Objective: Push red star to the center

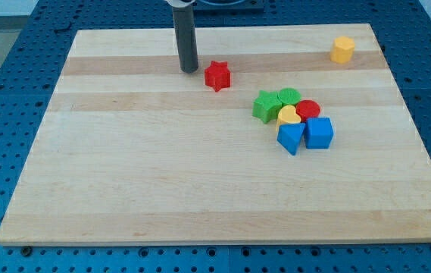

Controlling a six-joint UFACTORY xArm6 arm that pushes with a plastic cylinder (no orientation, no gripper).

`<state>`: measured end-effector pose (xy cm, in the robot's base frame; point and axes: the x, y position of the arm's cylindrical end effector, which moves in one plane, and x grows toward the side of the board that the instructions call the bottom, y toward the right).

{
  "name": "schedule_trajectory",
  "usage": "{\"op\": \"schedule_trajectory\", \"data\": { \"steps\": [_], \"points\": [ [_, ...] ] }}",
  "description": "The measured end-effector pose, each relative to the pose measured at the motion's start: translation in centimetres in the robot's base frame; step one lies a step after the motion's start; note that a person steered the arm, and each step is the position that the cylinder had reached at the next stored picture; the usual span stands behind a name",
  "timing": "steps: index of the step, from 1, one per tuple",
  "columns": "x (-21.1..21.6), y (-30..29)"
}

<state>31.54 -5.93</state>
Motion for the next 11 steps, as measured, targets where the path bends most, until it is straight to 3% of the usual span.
{"op": "schedule_trajectory", "data": {
  "steps": [1, 3, 4, 7, 11],
  "points": [
    [0.6, 0.3],
    [-4.0, 1.2],
    [-3.4, 5.6],
    [5.0, 8.6],
    [-0.6, 8.6]
  ]
}}
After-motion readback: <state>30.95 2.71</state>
